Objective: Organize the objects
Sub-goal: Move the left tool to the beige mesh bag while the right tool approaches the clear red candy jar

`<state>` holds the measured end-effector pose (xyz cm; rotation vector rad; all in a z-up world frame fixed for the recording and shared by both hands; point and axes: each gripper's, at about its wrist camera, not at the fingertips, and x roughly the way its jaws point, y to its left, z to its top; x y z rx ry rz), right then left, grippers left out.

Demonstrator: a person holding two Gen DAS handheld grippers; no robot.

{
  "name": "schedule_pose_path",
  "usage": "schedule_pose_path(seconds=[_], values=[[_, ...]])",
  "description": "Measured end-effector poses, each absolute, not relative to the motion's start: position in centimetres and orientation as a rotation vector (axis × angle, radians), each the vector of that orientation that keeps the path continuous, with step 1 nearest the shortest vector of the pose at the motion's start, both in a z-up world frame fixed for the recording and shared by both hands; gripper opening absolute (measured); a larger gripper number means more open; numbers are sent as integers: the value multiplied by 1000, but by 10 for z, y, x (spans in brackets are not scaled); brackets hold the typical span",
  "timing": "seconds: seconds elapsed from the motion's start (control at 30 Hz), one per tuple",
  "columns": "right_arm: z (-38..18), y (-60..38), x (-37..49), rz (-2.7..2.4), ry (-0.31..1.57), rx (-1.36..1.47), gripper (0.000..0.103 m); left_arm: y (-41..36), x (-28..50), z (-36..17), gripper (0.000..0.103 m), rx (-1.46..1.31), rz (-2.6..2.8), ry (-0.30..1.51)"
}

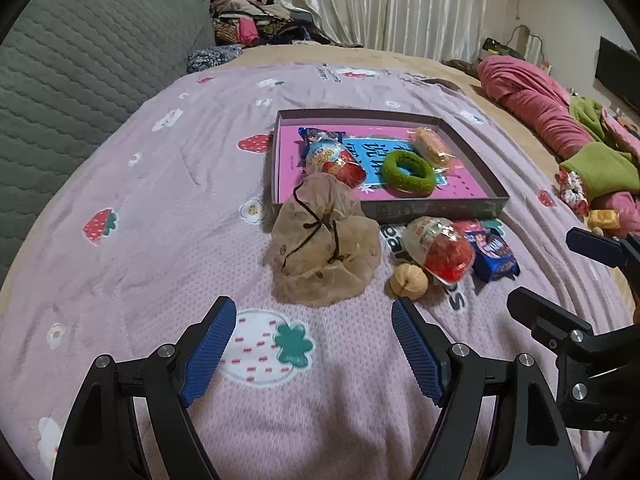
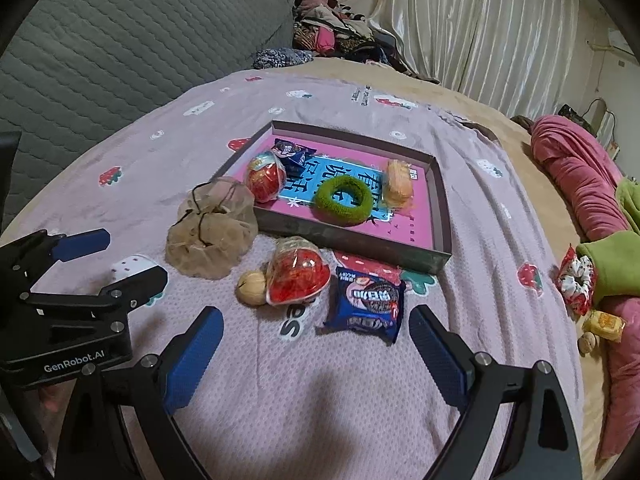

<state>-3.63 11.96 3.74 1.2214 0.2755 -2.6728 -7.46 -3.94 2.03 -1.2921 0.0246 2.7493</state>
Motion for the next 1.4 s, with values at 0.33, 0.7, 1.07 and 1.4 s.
schedule_pose_path(seconds=[0.33,0.7,1.07,1.4], values=[[20,120,-68,-2655,292,1267,94,-36,-111,4,81,-1317,2732,11],[-1,117,-91,-2637,306,1306,94,-38,-140,-5,81,-1331,2722,-14],[-18,107,-115,-2602,340,1340,94,-36,-157,-19,81,-1355,2676,-40],[-30,98,-128,-2546,353,1354,73,-44,-174,-28,81,-1389,2661,-74]])
